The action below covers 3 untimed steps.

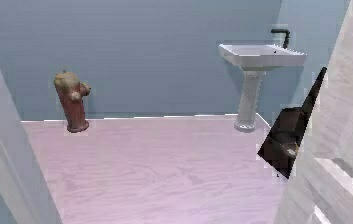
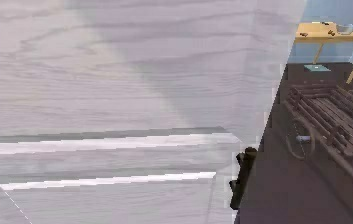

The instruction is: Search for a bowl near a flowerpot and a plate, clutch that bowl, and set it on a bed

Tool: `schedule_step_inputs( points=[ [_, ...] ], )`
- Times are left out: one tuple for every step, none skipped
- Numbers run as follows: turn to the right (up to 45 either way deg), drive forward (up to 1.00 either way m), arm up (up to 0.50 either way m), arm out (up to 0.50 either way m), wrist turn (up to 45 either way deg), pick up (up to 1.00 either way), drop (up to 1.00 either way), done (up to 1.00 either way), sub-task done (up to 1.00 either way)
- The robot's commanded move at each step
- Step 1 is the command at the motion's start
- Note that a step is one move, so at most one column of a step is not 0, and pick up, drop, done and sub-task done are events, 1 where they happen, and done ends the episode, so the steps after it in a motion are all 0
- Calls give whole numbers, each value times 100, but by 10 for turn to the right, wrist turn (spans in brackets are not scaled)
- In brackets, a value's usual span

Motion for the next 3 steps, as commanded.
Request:
schedule_step_inputs(
  points=[
    [0,30,0,0,0,0,0,0,0],
    [-240,0,0,0,0,0,0,0,0],
    [0,65,0,0,0,0,0,0,0]
  ],
)
